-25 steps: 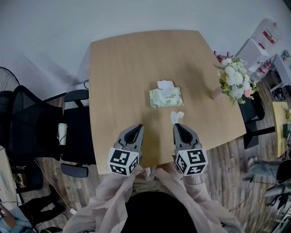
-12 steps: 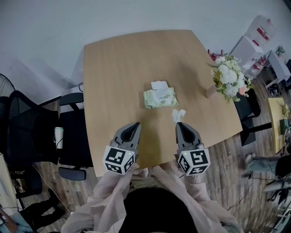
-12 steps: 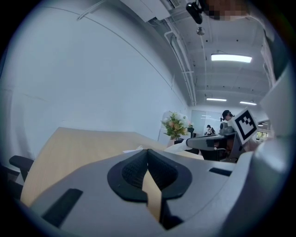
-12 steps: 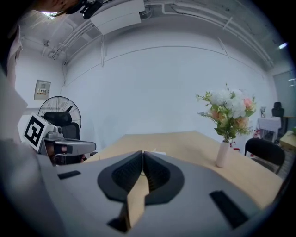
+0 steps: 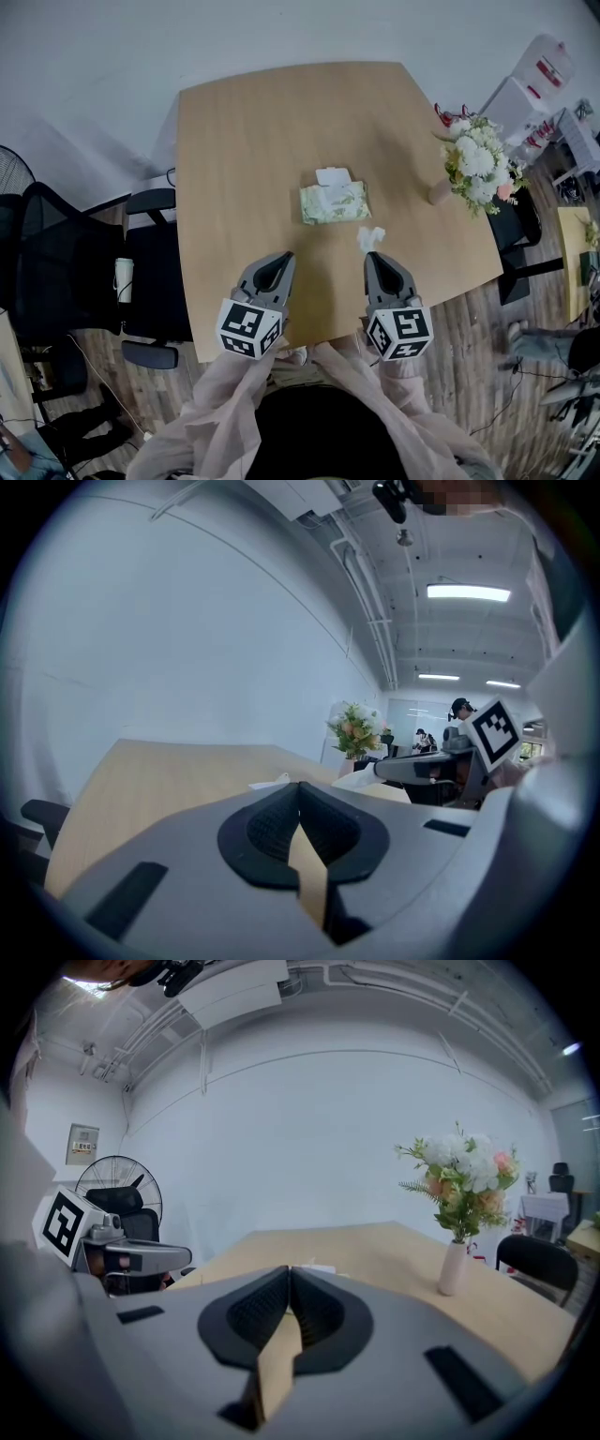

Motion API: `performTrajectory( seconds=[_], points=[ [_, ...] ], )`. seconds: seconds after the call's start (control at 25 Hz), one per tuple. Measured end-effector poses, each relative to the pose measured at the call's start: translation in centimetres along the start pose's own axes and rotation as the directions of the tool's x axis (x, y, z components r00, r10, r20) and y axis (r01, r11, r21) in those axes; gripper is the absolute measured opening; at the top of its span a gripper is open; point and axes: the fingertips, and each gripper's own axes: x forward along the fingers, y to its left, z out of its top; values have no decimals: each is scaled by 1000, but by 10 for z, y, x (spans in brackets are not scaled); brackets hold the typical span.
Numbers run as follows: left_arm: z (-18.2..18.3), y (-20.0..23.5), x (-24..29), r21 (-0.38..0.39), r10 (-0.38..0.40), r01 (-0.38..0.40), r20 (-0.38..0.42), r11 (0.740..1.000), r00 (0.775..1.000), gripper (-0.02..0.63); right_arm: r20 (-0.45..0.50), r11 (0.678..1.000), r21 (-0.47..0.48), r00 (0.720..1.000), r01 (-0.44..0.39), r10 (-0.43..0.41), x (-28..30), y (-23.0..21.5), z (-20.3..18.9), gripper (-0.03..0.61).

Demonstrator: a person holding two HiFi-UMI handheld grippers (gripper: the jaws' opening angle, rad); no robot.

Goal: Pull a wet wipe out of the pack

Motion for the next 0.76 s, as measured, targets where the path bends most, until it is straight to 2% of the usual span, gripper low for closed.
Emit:
performTrajectory(
  seconds=[0.76],
  points=[
    [-2, -13, 5, -4, 2, -2, -6, 1000, 1000, 12, -1, 1000, -11, 1000, -27, 27, -3, 1, 3, 17]
  ],
)
